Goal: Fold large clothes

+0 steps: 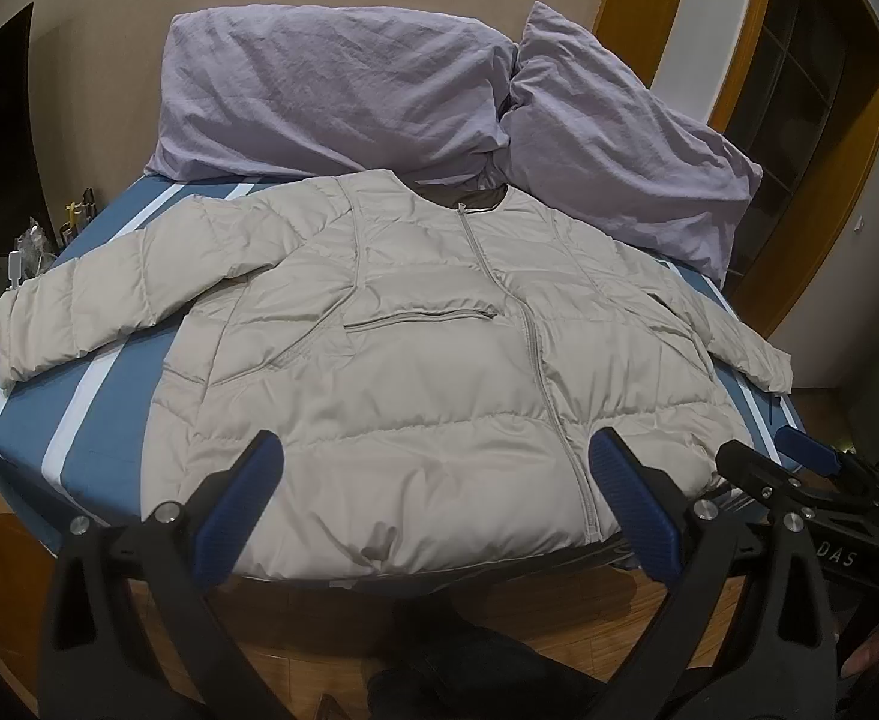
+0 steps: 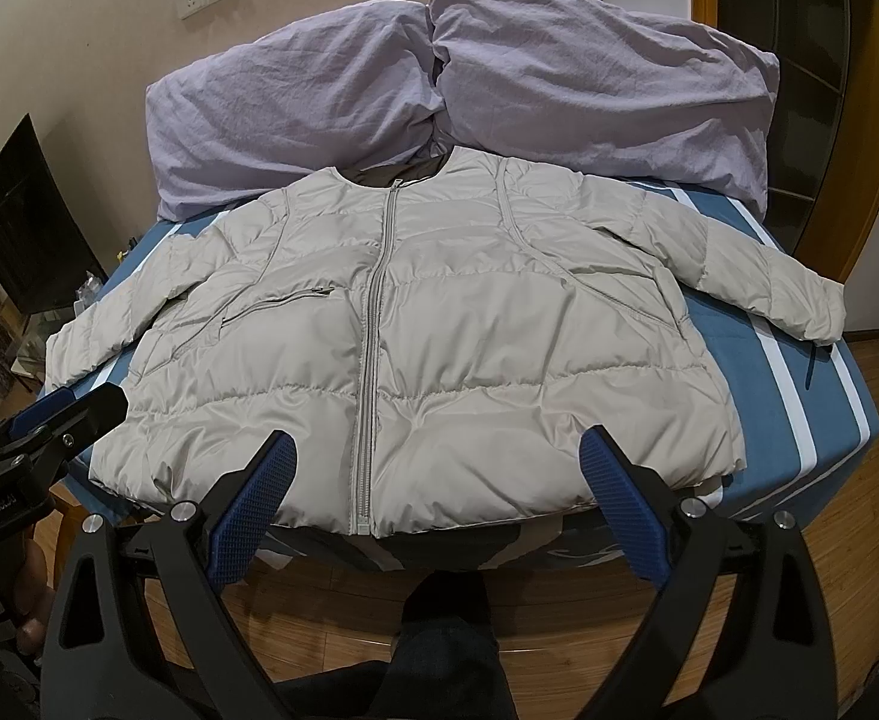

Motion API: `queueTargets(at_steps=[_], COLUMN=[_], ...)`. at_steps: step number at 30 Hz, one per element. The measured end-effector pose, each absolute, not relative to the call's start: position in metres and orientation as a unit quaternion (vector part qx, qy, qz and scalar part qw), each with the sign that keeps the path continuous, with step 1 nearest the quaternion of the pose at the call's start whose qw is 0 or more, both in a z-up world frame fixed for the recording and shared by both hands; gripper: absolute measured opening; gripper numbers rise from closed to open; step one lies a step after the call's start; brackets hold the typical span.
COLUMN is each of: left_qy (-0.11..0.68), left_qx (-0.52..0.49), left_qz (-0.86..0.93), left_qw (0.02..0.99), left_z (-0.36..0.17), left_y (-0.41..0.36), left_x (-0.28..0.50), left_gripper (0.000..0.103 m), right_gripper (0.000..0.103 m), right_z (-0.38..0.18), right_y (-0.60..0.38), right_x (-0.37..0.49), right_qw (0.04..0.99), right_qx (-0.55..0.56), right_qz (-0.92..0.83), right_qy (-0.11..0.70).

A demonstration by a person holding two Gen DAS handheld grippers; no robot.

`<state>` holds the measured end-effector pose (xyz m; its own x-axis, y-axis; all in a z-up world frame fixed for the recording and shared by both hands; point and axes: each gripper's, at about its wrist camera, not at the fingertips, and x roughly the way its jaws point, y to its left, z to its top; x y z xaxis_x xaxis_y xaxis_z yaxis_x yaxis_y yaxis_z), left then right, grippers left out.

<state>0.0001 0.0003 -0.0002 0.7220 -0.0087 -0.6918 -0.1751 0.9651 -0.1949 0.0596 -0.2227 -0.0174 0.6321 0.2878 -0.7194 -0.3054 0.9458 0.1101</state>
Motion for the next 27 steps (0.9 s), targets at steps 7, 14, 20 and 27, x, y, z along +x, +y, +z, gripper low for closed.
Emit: queueTargets(at_steps=[7, 14, 20, 27], left_qy=[0.371, 0.371, 0.371, 0.371], left_qx=[-0.124, -0.125, -0.125, -0.125], left_qz=[0.045, 0.045, 0.045, 0.045], left_qw=[0.919, 0.919, 0.919, 0.919], left_z=[-0.0002, -0.0002, -0.0003, -0.0003], left_y=[0.0003, 0.0003, 0.0004, 0.0004], left_x=[0.0001, 0.0001, 0.0002, 0.0003], left_gripper=[0.101, 0.101, 0.101, 0.101], right_gripper=[0.097, 0.097, 0.097, 0.097], right_z=[-0.0175, -0.0176, -0.0178, -0.0183], right_y=[-0.223, -0.2225, -0.2221, -0.2213], right_x=[0.0599, 0.0605, 0.0609, 0.0614], right_qw=[0.903, 0.903, 0.903, 0.903], right_qx=[-0.01, -0.01, -0.01, -0.009], right_qz=[0.164, 0.164, 0.165, 0.165], right_qy=[0.396, 0.396, 0.396, 0.397])
